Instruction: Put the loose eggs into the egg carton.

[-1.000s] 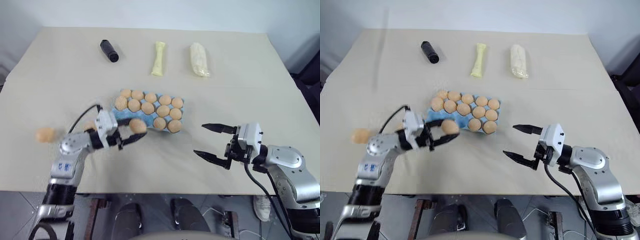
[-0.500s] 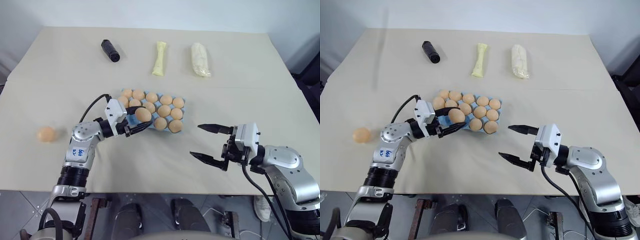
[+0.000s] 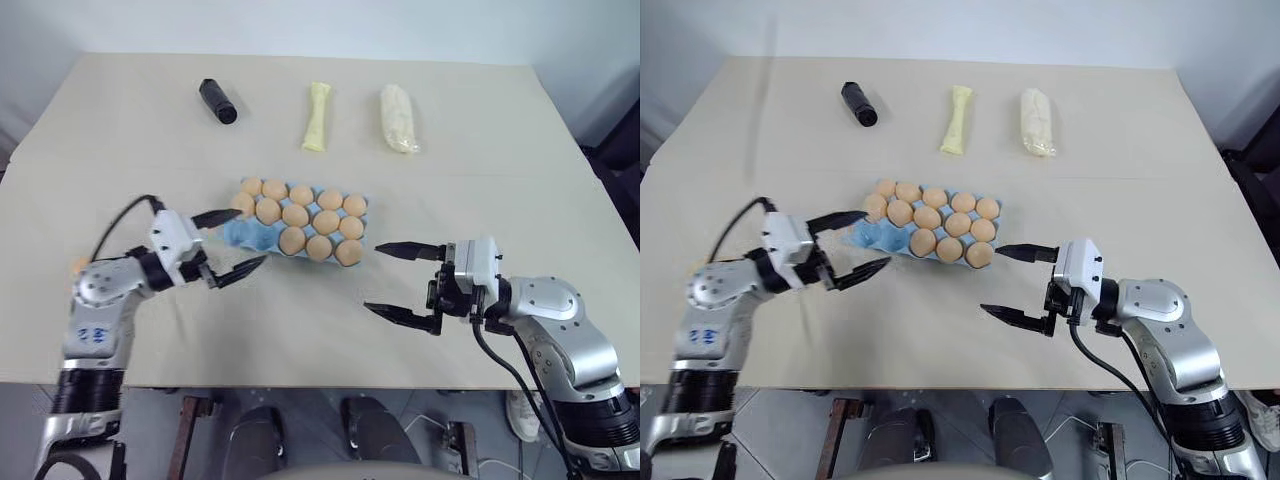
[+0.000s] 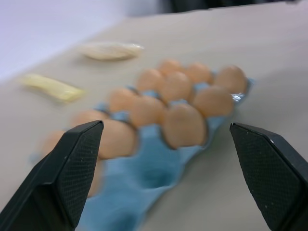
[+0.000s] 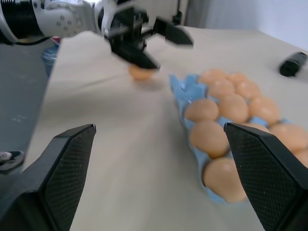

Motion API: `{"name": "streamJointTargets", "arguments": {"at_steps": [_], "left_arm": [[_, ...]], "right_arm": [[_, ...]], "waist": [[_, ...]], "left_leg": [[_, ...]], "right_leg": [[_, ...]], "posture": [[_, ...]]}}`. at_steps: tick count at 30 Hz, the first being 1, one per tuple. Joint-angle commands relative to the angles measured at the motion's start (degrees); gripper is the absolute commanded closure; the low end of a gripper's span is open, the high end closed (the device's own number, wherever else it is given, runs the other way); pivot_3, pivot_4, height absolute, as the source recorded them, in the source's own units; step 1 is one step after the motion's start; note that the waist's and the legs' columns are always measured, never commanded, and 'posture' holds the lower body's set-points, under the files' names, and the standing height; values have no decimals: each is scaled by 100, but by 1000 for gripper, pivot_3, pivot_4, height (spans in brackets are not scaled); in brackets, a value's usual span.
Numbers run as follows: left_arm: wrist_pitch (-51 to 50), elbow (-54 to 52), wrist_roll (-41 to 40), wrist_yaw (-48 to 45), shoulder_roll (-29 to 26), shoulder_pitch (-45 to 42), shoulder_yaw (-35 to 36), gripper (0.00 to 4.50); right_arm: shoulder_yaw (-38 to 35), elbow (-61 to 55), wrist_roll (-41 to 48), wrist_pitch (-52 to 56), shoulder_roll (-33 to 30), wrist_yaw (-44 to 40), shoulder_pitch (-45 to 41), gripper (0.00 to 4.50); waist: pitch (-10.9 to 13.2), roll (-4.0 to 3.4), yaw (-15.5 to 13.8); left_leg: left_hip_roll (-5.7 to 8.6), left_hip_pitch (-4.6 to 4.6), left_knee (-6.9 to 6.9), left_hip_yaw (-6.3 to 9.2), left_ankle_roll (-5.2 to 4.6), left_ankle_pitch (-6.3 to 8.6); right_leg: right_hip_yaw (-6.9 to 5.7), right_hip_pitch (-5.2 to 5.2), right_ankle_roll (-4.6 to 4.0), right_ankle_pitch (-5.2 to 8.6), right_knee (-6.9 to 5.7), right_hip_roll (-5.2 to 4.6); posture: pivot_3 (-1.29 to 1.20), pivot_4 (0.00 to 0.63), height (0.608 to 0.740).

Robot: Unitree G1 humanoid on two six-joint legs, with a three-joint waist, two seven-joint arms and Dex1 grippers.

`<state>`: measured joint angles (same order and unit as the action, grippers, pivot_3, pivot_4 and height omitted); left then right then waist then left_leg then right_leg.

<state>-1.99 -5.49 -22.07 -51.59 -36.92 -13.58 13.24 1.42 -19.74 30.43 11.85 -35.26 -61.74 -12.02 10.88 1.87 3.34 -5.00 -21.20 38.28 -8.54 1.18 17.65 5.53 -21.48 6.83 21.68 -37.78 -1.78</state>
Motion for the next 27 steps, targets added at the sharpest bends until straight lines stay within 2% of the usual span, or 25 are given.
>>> {"name": "streamJointTargets", "arguments": {"at_steps": [1,4,7,11,18,23,27], "left_arm": [[-396,-563,-406,448,-130,632,948,21],[-722,-713,-706,615,-55,1539,1690,21],[-717,-715,-682,625,21,2389,2139,21],[-822,-825,-852,720,149,2792,2316,21],[-1111,-831,-889,882,212,2295,1765,21],[-842,34,-185,919,100,1543,1056,21],[-534,798,142,930,93,1012,756,21]], "right_arm": [[87,25,109,-81,108,-162,-159,0],[186,152,72,-128,182,-266,-248,0],[223,323,23,-273,244,-358,-329,0],[229,518,-39,-462,348,-427,-446,0],[243,663,-43,-569,385,-578,-551,0],[201,638,-65,-529,370,-521,-561,0],[126,464,-59,-476,319,-398,-453,0]], "waist": [[0,0,3],[-1,2,47],[-1,5,74],[-1,10,47],[-3,13,-14],[-4,12,-11],[-3,13,19]], "left_leg": [[3,1,0,0,0,0],[0,2,-5,-1,-2,2],[-1,1,-10,4,-1,3],[4,-1,-11,12,-3,5],[29,0,-14,14,-17,9],[30,2,-17,11,-17,9],[23,0,-18,-2,-14,8]], "right_leg": [[0,0,0,0,0,-3],[1,0,0,0,2,-2],[-6,-2,-5,2,5,-4],[-19,4,-9,3,12,-11],[-64,13,-14,-1,14,-58],[-70,9,-11,-3,13,-58],[-65,-3,-11,-3,15,-50]], "posture": [[0,150,740],[0,150,740],[0,150,740],[0,150,740],[0,150,740],[0,150,740],[0,150,740]]}}
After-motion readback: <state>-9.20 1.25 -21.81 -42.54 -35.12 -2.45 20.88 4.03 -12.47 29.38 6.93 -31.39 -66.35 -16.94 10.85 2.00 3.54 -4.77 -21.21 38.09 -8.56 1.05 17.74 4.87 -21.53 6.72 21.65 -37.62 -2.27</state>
